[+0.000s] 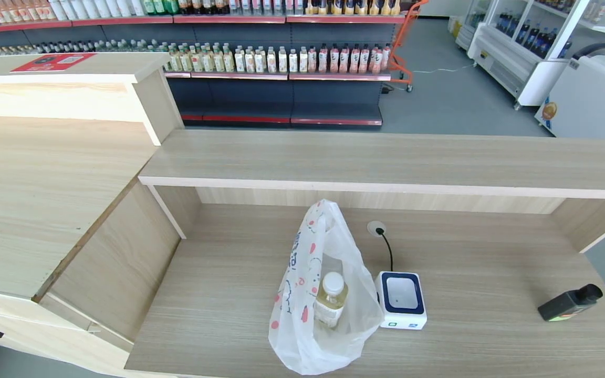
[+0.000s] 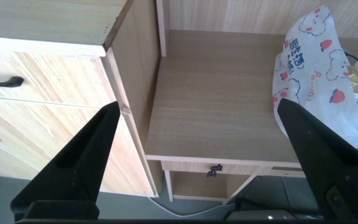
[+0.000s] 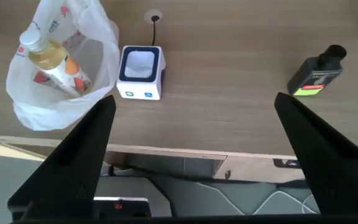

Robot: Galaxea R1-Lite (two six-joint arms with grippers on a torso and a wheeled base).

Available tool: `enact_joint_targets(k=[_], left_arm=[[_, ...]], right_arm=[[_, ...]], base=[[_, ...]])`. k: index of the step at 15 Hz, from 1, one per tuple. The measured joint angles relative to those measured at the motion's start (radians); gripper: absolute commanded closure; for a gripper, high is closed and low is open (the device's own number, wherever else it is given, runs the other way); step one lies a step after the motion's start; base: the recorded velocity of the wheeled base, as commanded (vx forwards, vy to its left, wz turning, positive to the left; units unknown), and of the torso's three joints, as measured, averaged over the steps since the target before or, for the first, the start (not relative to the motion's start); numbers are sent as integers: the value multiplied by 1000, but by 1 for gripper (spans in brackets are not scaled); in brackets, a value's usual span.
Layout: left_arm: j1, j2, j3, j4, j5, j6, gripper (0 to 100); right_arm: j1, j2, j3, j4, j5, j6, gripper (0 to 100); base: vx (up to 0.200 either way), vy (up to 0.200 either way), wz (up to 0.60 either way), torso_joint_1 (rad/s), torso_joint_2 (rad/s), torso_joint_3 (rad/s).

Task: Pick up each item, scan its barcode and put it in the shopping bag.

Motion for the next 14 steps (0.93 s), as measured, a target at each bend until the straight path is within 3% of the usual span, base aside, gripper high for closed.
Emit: enact_joint_targets(k=[2, 13, 14], left_arm=[[0, 0, 0, 0, 0, 0, 0], [0, 0, 0, 0, 0, 0, 0], [0, 0, 0, 0, 0, -2, 0]], right_arm=[[-3, -92, 19, 22, -104, -20, 0], [-4, -168, 24, 30, -108, 7, 0], [-4, -168, 24, 30, -108, 7, 0]], base=[[0, 0, 0, 0, 0, 0], [0, 0, 0, 0, 0, 0], [-200, 0, 0, 7, 2, 7]])
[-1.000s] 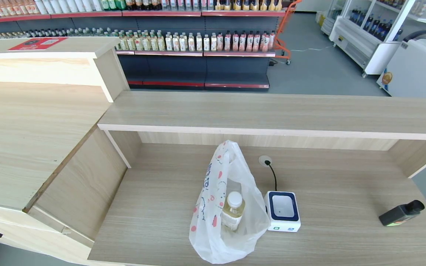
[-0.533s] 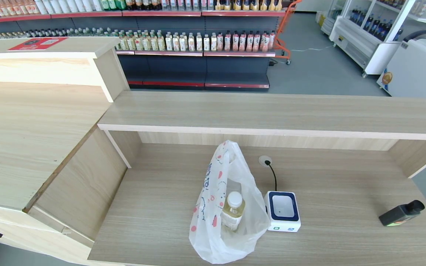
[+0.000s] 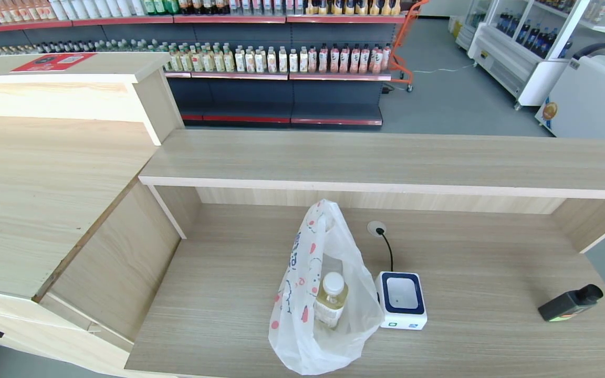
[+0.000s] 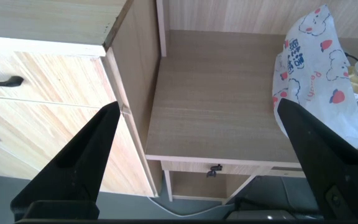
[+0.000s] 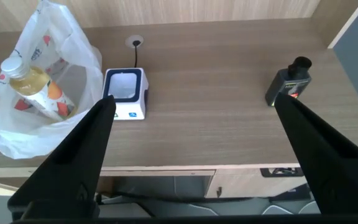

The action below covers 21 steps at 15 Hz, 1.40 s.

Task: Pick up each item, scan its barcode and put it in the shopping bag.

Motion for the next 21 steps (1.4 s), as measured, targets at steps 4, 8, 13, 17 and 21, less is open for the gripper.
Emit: enact_joint_targets(k=[4, 8, 13, 17, 21], left_arm=[[0, 0, 0, 0, 0, 2, 0], [0, 0, 0, 0, 0, 2, 0], [-2, 0, 0, 0, 0, 4, 0], [0, 0, 0, 0, 0, 6, 0], [1, 0, 0, 0, -1, 6, 0]], right_arm=[[0, 0, 0, 1, 0, 0, 0], [0, 0, 0, 1, 0, 0, 0], [-2, 0, 0, 1, 0, 0, 0], [-1, 1, 0, 1, 0, 0, 0], [0, 1, 0, 1, 0, 1, 0]], base=[[-200, -100, 0, 4, 1, 2], [-50, 0, 0, 7, 2, 1], [0, -80, 0, 1, -3, -4], [0, -200, 0, 6, 2, 0], [0, -200, 0, 4, 5, 2]])
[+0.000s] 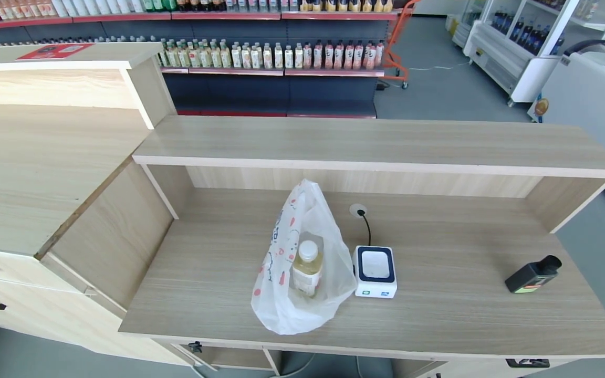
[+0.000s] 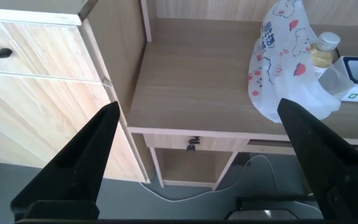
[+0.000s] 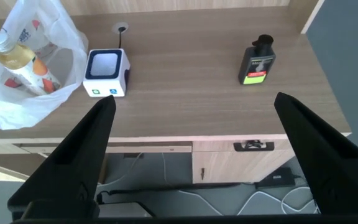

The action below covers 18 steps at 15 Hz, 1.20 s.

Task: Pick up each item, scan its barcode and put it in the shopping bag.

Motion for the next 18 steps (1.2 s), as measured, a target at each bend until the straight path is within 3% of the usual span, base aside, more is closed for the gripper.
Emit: enact_joint_targets(k=[16, 17, 18], left_arm=[[-1, 0, 0, 0, 1, 0, 0], [-1, 0, 0, 0, 1, 0, 0], [-1, 0, 0, 0, 1, 0, 0]], right_arm=[[0, 1, 0, 0, 0, 0, 0], [0, 1, 0, 0, 0, 0, 100], [0, 1, 0, 1, 0, -4, 100]], base=[[0, -200, 0, 3, 1, 0], [0, -200, 0, 2, 7, 2], [0, -200, 0, -2, 7, 2]])
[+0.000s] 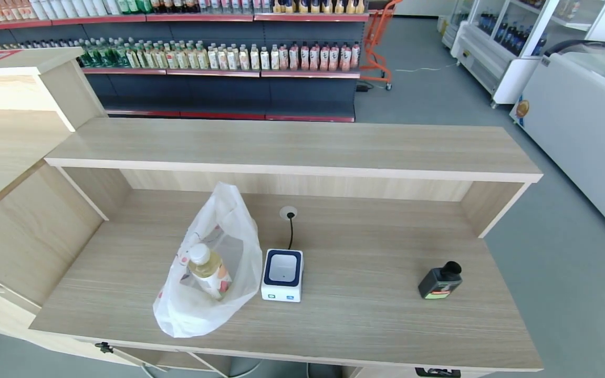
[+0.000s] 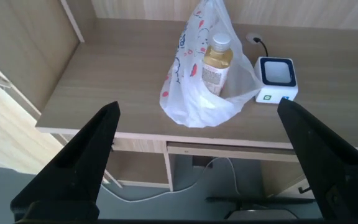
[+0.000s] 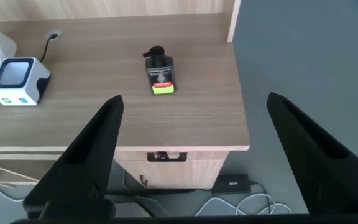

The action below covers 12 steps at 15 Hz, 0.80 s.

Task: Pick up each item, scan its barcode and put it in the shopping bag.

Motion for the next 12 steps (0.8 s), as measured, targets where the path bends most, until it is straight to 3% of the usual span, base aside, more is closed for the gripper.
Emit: enact_joint_targets(k=[1, 7, 10, 12], left_arm=[[0, 0, 0, 0, 0, 0, 0], [1, 0, 0, 0, 0, -4, 0], [-1, 0, 0, 0, 0, -4, 0], [0, 0, 0, 0, 0, -4, 0]], right_arm=[[0, 0, 0, 0, 0, 2, 100], [3, 1, -4, 1, 6, -6, 100], [4, 73, -122, 21, 21, -6, 100], [-7, 236, -229, 34, 4, -15, 100]], base=[[0, -200, 0, 2, -2, 2], [0, 0, 0, 0, 0, 0], [0, 0, 0, 0, 0, 0], [0, 0, 0, 0, 0, 0]])
